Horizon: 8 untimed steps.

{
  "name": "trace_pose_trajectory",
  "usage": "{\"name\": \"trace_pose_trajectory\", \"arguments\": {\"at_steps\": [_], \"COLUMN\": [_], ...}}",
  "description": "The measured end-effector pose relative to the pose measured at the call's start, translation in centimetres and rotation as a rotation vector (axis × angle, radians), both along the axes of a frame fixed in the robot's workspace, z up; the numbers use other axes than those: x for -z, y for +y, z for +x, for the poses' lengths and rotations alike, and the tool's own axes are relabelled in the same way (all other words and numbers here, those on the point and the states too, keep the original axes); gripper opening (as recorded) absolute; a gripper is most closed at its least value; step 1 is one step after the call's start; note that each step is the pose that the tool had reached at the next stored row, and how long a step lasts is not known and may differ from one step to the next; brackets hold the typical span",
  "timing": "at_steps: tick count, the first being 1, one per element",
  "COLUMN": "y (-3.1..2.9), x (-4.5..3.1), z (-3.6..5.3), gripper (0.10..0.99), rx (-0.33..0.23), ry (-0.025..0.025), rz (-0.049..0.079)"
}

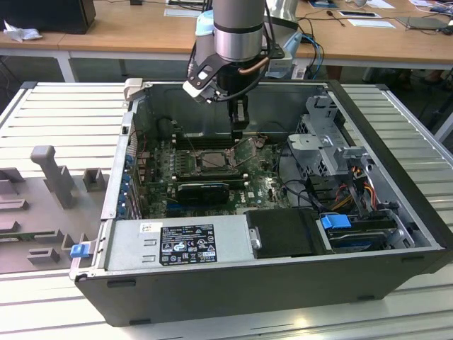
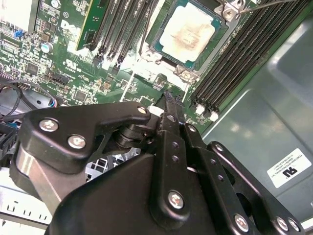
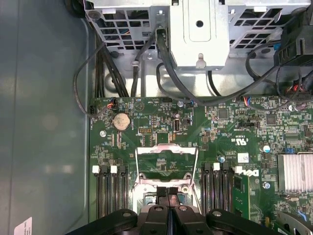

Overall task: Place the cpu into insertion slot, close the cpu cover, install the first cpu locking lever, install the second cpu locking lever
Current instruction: 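Close the cpu cover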

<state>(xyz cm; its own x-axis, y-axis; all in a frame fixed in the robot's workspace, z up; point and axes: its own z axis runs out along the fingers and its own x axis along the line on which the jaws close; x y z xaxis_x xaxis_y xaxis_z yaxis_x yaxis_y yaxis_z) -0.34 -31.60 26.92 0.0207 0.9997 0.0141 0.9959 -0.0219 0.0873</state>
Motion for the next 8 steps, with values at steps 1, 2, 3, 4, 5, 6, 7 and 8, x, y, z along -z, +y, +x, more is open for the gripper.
{"name": "trace_pose_trajectory", "arguments": {"at_steps": [1, 2, 3, 4, 5, 6, 7, 8], "y": [0.0, 0.0, 0.0, 0.0, 0.0, 0.0, 0.0, 0.0], "x": [0.0, 0.0, 0.0, 0.0, 0.0, 0.0, 0.0, 0.0], "z": [0.01, 0.02, 0.03, 0.03, 0.04, 0.07, 0.09, 0.11], "gripper": [0.106, 0.106, 0.106, 0.106, 0.106, 0.106, 0.106, 0.106], "rx": [0.0, 0.0, 0.0, 0.0, 0.0, 0.0, 0.0, 0.0], "ry": [0.0, 0.0, 0.0, 0.0, 0.0, 0.0, 0.0, 0.0], "rz": [0.0, 0.0, 0.0, 0.0, 0.0, 0.0, 0.0, 0.0]}}
